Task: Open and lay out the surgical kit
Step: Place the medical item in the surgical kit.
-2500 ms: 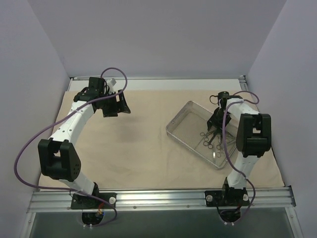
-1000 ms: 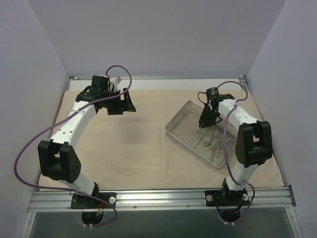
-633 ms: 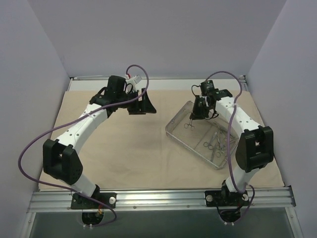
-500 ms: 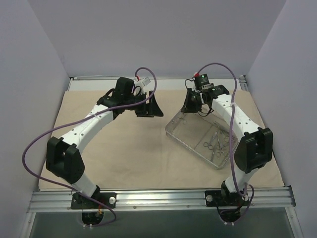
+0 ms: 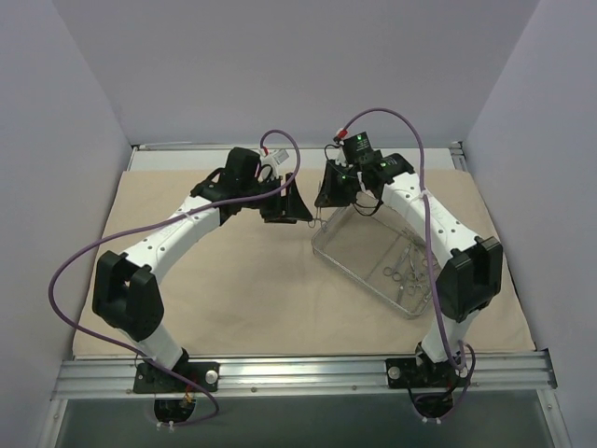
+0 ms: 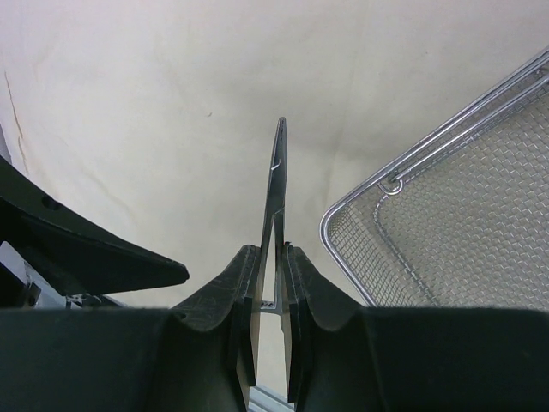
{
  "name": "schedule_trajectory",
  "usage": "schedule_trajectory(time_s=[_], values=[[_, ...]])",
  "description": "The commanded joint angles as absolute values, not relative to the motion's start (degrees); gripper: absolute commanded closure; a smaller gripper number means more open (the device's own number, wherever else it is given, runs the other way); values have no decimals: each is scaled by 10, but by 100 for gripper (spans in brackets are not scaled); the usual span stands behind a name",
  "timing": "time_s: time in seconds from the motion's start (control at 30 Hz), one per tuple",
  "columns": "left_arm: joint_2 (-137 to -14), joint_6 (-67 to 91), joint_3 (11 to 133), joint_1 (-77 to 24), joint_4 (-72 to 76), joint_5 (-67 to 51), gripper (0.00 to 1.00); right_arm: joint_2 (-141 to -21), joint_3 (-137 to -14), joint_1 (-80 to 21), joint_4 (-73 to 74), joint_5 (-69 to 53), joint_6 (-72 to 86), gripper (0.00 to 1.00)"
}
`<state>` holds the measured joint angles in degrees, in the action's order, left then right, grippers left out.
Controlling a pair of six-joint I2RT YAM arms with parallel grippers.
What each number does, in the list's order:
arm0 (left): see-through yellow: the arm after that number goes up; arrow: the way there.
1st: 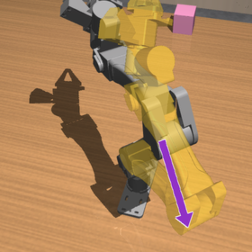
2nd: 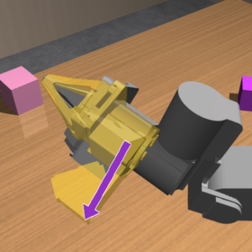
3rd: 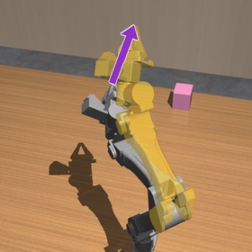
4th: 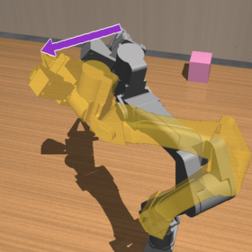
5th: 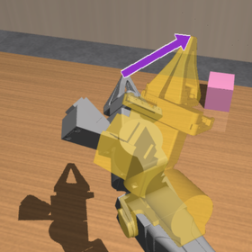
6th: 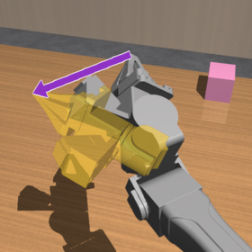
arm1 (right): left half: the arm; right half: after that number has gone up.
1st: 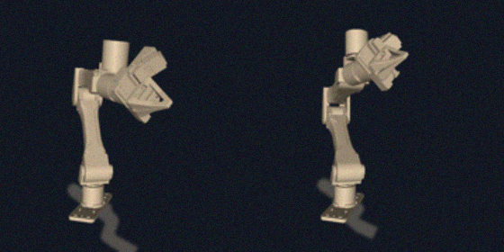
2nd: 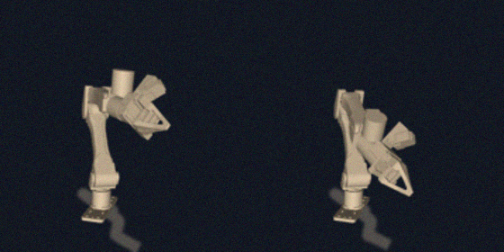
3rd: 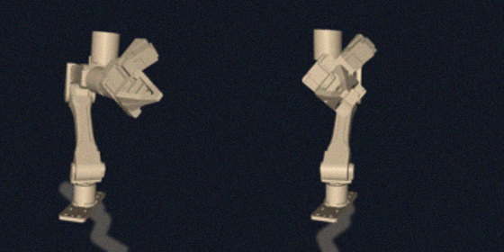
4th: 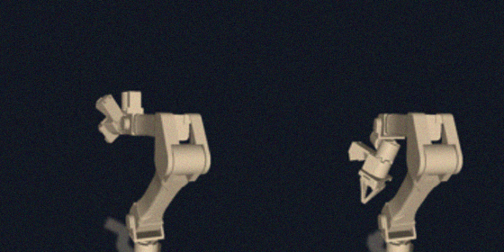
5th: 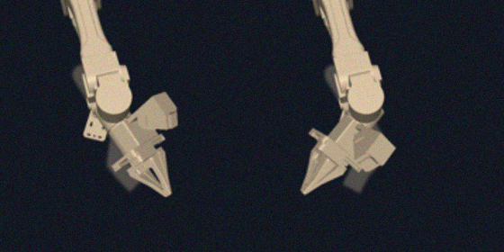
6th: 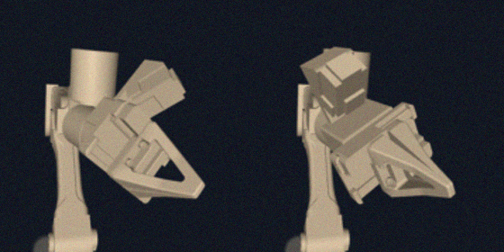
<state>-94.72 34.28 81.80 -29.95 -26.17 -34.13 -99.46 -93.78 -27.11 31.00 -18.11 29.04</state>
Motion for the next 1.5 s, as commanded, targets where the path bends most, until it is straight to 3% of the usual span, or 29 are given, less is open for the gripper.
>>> schedule_trajectory(time_s=[0.0,0.53,0.77,1.0,1.03,1.17,1.27,1.3,1.4,1.47], values=[[-944,351,819,-304,-227,-340,29,-998,-965,-277,319,-198,287,100],[-981,366,833,-304,-209,-347,32,-1007,-1004,-287,348,-207,272,100],[-991,366,845,-304,-200,-357,50,-1018,-1015,-291,355,-211,266,100],[-1005,368,852,-304,-193,-377,88,-1035,-1034,-294,362,-211,258,100],[-1005,367,853,-304,-195,-379,98,-1037,-1037,-294,364,-211,256,100],[-1007,359,854,-298,-207,-376,98,-1055,-1063,-294,373,-213,247,100],[-1009,349,855,-289,-227,-374,98,-1071,-1091,-293,387,-206,237,78],[-1011,339,856,-287,-234,-376,98,-1079,-1098,-291,396,-207,233,65],[-1005,314,861,-279,-264,-368,98,-1093,-1112,-285,400,-232,222,51],[-1000,311,857,-273,-265,-369,98,-1098,-1114,-285,397,-256,215,48]])
